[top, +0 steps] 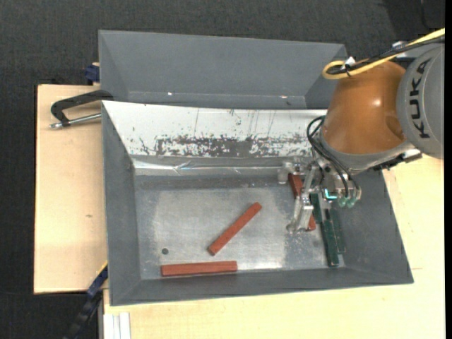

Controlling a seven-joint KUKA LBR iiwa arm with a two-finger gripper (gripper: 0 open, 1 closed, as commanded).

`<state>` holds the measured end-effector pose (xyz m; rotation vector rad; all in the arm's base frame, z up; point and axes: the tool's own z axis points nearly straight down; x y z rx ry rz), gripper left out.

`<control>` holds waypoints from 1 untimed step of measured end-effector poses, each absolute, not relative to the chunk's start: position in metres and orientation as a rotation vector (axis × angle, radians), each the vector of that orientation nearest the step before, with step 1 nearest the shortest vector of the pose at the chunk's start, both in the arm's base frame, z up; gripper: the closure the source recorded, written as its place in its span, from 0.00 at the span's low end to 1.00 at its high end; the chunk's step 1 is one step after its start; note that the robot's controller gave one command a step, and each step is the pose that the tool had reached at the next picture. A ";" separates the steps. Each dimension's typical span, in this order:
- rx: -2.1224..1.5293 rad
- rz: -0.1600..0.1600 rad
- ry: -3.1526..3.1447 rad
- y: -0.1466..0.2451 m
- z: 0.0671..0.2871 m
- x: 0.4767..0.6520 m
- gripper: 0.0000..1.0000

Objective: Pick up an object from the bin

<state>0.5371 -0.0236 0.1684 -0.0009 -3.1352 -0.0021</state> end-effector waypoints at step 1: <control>0.000 -0.001 -3.143 -0.024 0.172 0.539 0.00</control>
Offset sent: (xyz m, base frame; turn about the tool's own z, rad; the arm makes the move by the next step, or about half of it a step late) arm 0.0288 0.0577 -0.0833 -0.1791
